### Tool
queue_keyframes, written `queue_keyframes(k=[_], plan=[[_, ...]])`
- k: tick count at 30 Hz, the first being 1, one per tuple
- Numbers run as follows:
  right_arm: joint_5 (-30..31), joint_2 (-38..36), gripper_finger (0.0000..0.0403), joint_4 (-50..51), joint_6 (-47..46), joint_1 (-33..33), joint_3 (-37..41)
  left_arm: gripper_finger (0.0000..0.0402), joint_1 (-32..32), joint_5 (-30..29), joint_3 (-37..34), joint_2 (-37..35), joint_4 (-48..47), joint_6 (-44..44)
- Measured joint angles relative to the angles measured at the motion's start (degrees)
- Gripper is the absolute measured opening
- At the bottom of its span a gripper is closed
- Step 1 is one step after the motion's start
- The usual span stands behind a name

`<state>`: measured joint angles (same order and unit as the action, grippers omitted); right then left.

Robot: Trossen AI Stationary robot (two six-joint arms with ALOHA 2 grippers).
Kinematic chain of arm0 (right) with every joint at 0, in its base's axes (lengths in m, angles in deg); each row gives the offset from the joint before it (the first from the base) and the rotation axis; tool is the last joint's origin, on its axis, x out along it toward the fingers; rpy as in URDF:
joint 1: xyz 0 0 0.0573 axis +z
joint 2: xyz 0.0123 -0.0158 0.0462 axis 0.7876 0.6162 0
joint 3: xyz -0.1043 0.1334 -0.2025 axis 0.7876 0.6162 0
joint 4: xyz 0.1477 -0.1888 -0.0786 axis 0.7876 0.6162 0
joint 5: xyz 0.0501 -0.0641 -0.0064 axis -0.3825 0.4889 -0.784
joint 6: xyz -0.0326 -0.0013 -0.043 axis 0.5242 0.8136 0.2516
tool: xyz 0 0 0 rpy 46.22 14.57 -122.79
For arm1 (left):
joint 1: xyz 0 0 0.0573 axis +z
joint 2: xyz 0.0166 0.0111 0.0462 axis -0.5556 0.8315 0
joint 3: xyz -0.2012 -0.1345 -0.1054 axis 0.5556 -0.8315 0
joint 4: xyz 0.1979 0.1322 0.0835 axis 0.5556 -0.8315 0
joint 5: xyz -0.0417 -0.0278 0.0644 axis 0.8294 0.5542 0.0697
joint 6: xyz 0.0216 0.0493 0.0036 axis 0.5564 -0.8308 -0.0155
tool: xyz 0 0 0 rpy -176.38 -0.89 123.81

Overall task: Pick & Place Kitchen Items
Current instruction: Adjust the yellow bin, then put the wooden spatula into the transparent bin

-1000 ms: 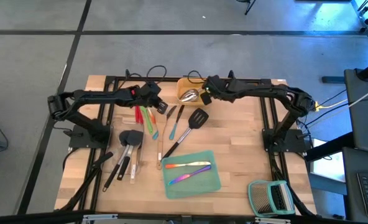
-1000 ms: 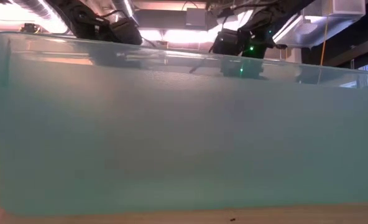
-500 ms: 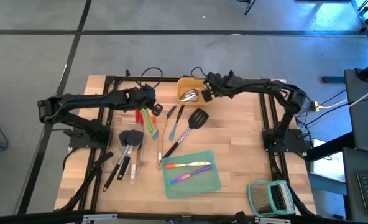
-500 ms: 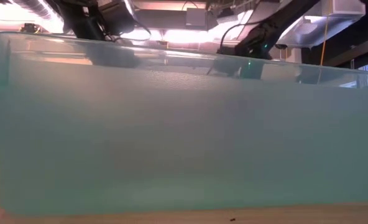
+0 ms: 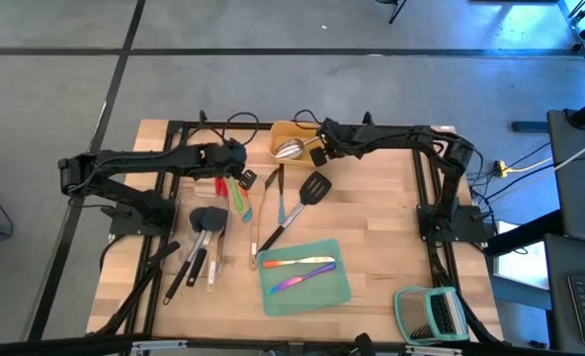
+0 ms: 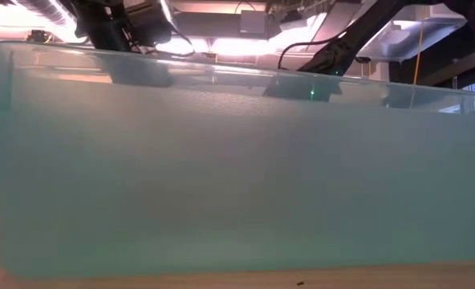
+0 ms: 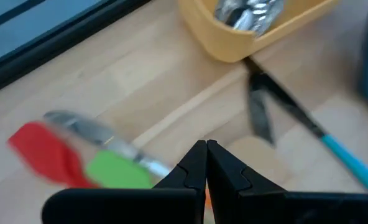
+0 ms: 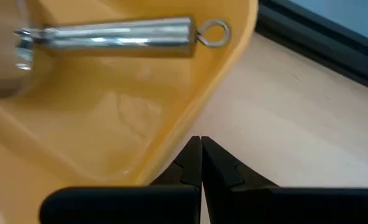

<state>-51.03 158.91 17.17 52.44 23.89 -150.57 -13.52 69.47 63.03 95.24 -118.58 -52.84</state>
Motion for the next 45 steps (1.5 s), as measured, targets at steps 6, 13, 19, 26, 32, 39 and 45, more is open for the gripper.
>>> queue_keyframes(k=[6,13,19,26,32,39,45], plan=[[-4.34,0.00,0.0001,-5.99,1.32,0.87,-0.53,0.0003,0.81,-5.51,0.00,0.00,-6.77,7.05],[-2.49,-0.27,0.0001,0.65,4.08,2.89,-3.42,0.0002,7.90,-5.00,0.00,0.00,-14.60,11.73],[-0.23,-3.26,0.0001,2.94,6.02,5.69,-3.91,0.0002,17.13,-0.17,0.00,0.78,-17.59,9.31],[-0.12,-8.88,0.0001,6.43,11.98,12.23,-3.95,0.0002,26.29,7.36,-0.02,6.04,-9.05,1.56],[3.69,-11.83,0.0001,10.61,17.84,21.79,-3.94,0.0002,31.29,7.58,-0.02,13.85,-3.73,-1.88],[16.02,-12.63,0.0001,14.07,19.64,32.71,-3.93,0.0002,32.26,7.71,2.33,20.54,-4.35,-2.66],[21.65,-12.63,0.0001,17.28,18.46,37.23,-3.93,0.0002,28.21,7.79,8.10,25.54,-13.05,-1.63]])
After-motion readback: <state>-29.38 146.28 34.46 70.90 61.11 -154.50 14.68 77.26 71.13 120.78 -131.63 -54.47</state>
